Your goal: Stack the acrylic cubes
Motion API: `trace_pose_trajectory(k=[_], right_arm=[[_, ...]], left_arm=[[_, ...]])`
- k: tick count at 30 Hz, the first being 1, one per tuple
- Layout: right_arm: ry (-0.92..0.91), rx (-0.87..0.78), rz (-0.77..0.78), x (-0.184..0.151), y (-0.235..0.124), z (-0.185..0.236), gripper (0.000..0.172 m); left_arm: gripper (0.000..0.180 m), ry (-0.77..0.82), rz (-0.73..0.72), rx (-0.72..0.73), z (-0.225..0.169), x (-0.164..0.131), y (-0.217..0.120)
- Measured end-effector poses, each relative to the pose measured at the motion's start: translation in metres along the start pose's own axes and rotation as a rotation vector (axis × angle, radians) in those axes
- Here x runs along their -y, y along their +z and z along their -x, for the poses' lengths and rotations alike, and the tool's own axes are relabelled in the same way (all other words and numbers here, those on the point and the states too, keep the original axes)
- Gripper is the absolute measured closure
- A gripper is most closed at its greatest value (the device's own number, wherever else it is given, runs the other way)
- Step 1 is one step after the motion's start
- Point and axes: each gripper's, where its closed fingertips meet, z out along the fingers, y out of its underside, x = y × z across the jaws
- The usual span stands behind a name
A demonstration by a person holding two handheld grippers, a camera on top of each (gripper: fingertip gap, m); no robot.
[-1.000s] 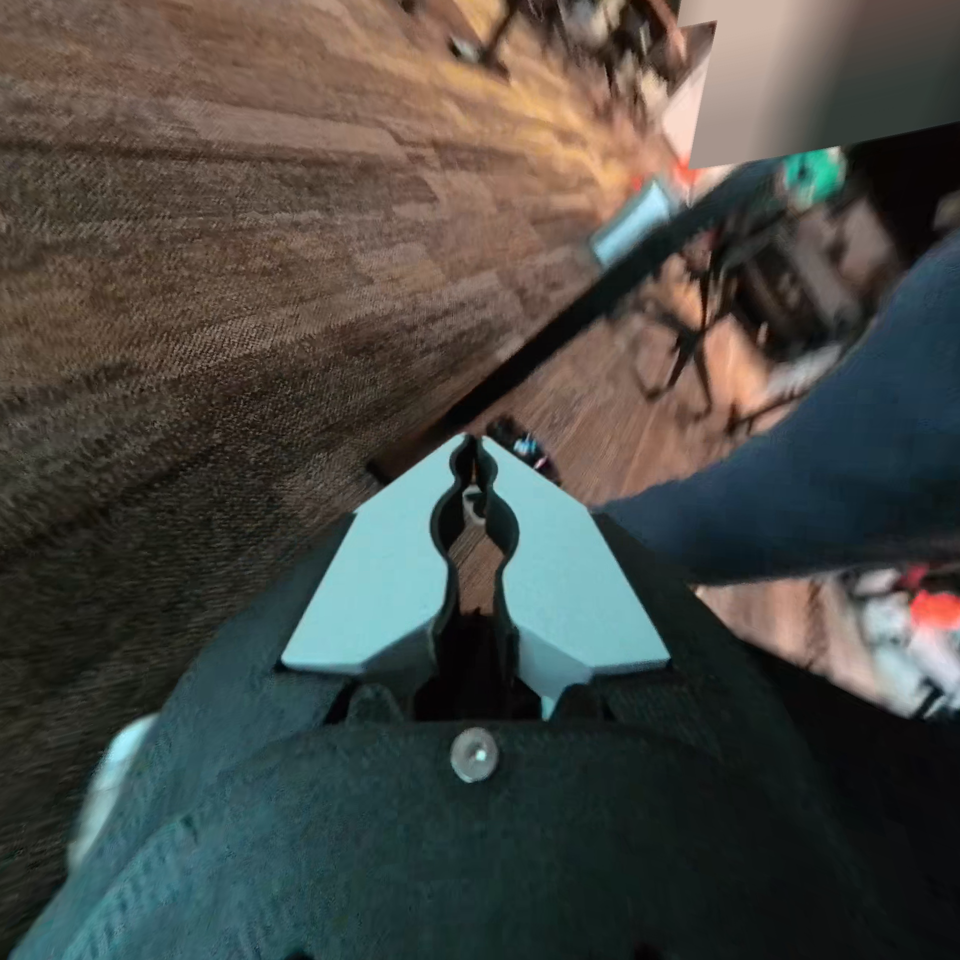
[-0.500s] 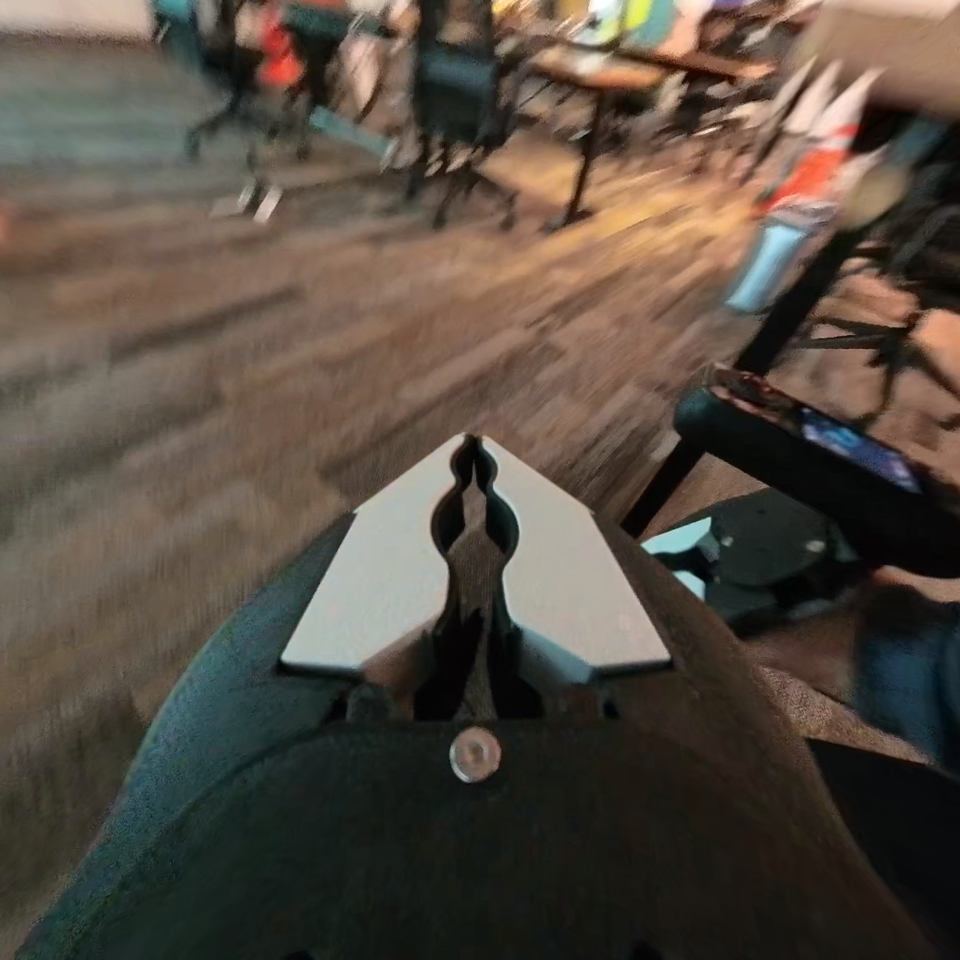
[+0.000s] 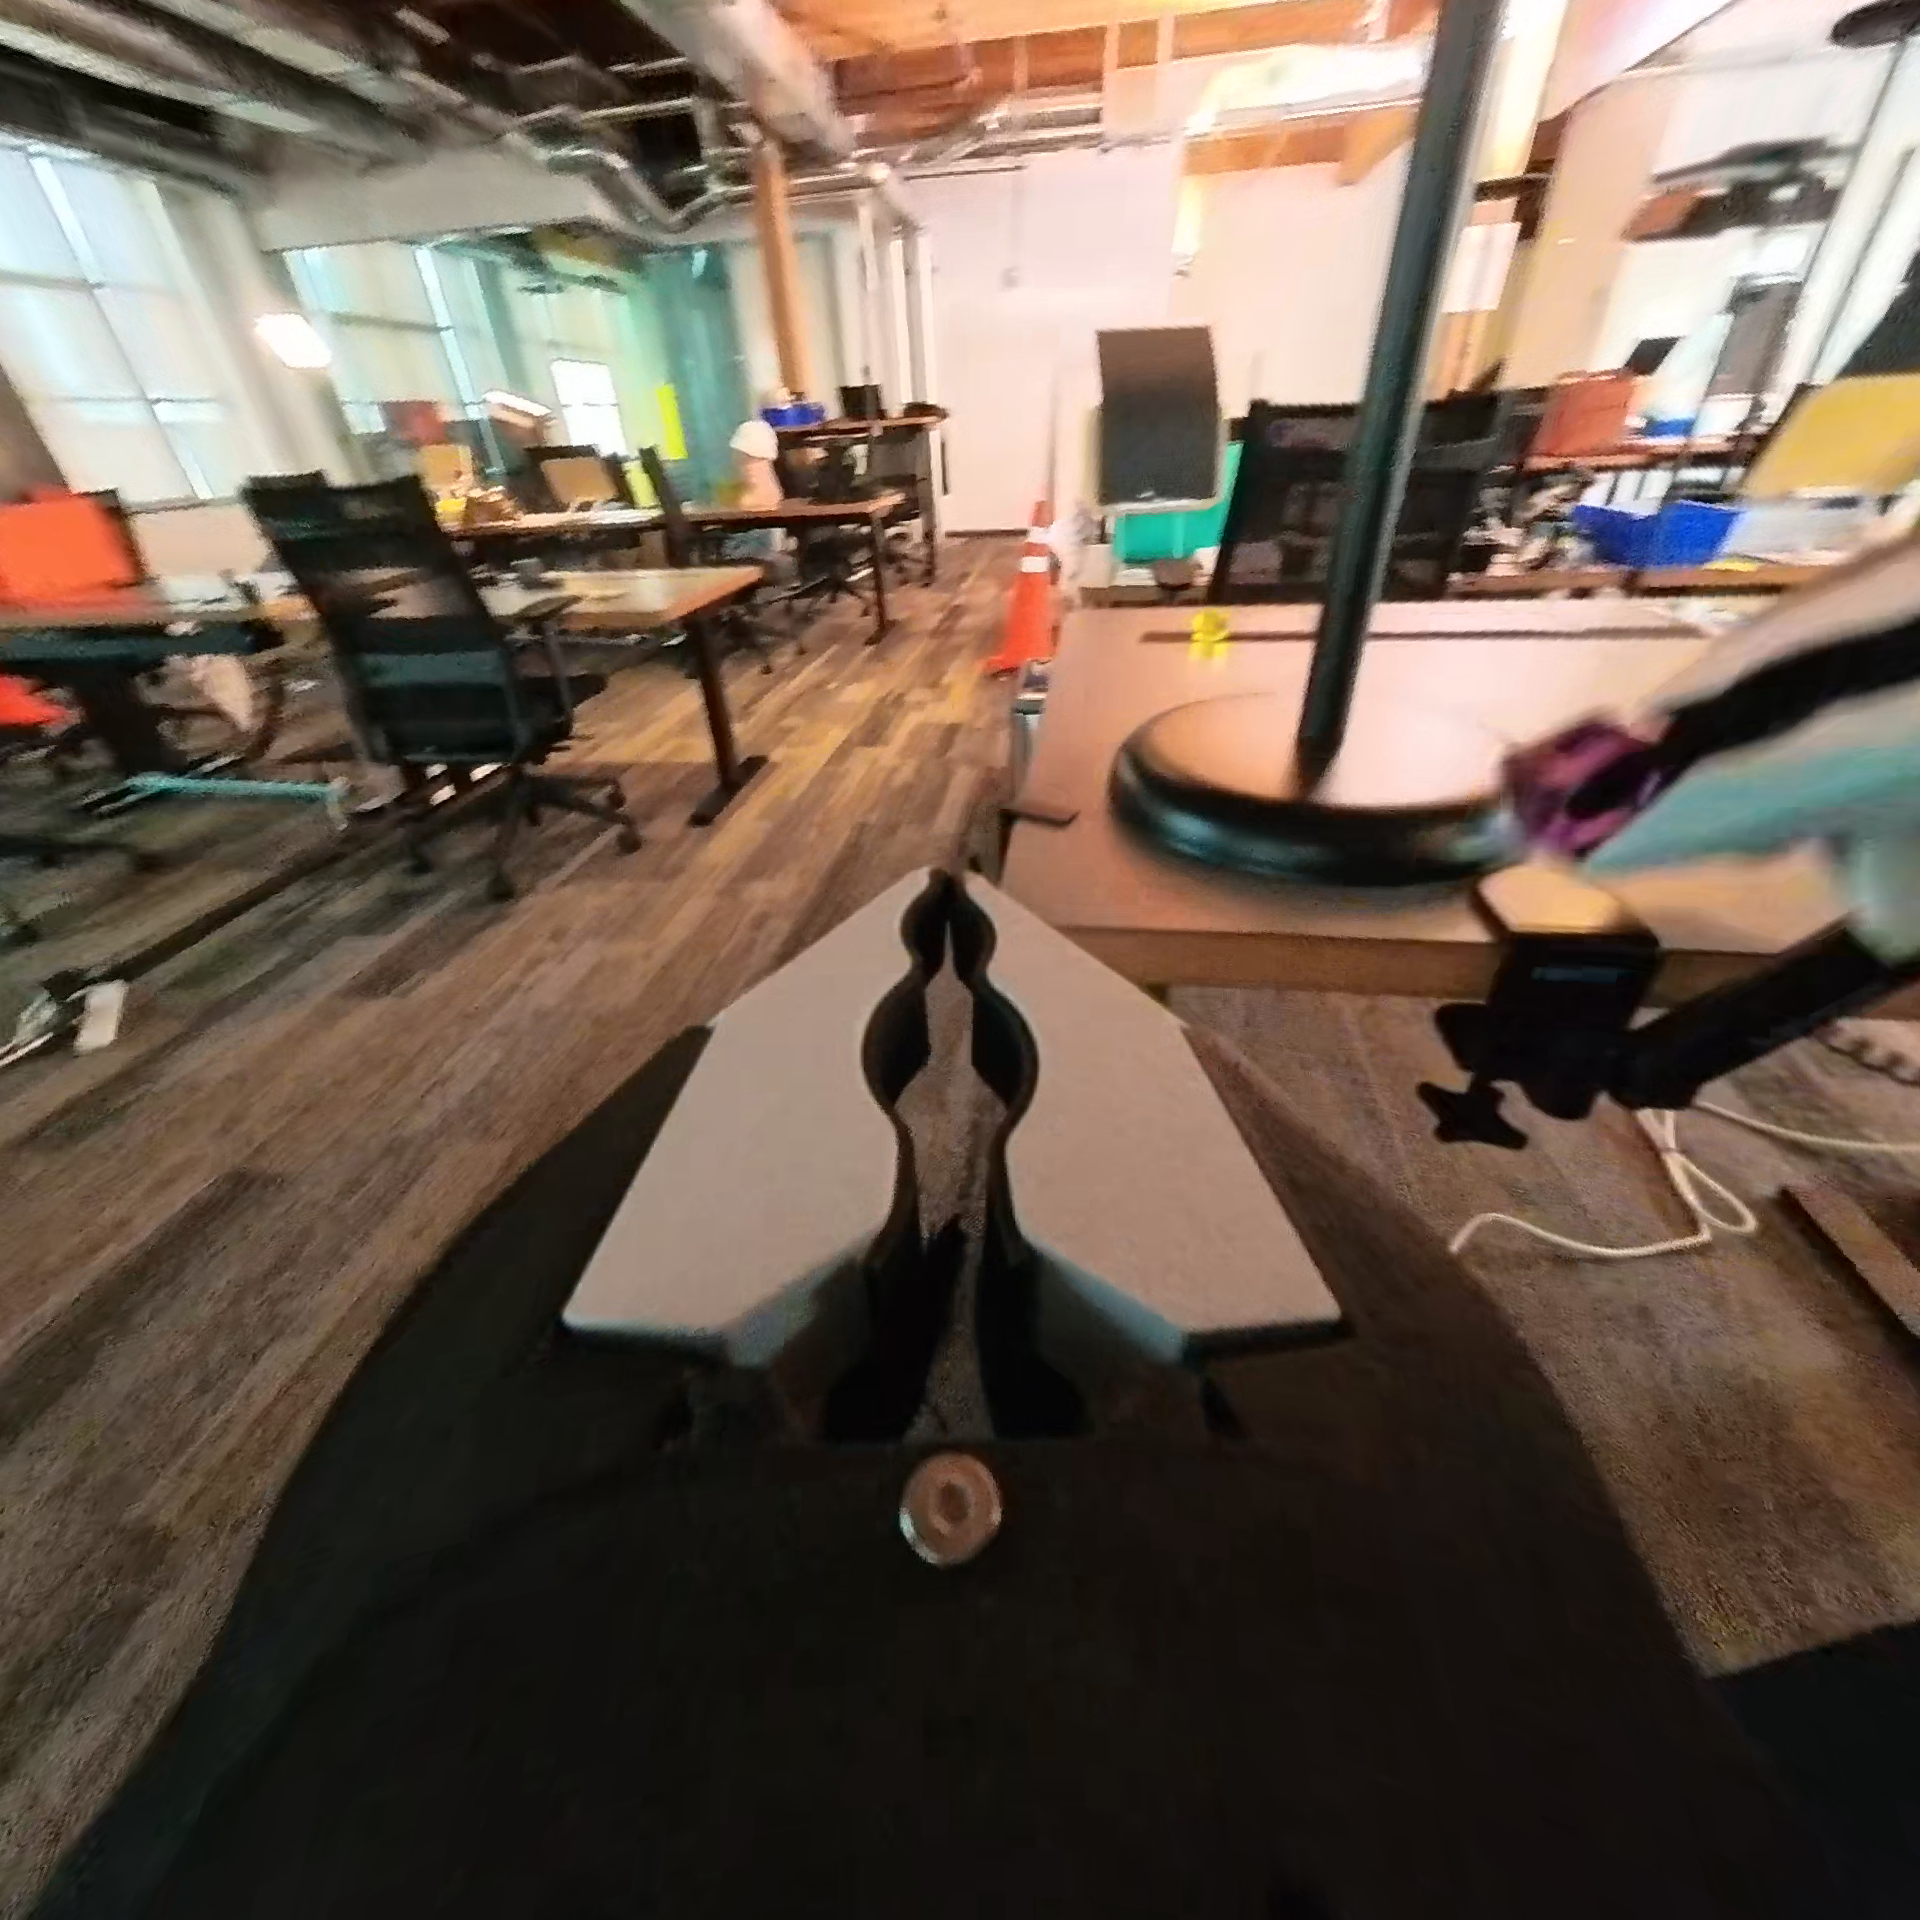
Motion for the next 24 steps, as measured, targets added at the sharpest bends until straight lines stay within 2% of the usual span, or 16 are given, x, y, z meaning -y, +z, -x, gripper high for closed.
trace_pose_trajectory(k=[2,5,8,10,15,24], right_arm=[[-0.063,-0.083,0.01,0.022,-0.059,-0.028,0.146],[-0.161,-0.236,0.121,0.041,-0.153,-0.077,0.146],[-0.159,-0.292,0.313,0.044,-0.23,-0.115,0.146],[-0.134,-0.273,0.478,0.034,-0.261,-0.136,0.146],[-0.092,-0.122,0.807,-0.004,-0.288,-0.164,0.146],[-0.083,0.011,0.959,-0.034,-0.282,-0.182,0.146]], left_arm=[[0.18,0.021,-0.004,-0.057,-0.011,0.012,0.014],[0.18,0.047,-0.015,-0.112,-0.022,0.026,0.035],[0.18,0.061,-0.035,-0.142,-0.031,0.037,0.055],[0.18,0.069,-0.032,-0.176,-0.038,0.043,0.067],[0.18,0.137,-0.058,-0.205,-0.051,0.061,0.089],[0.18,0.151,-0.049,-0.212,-0.068,0.058,0.097]])
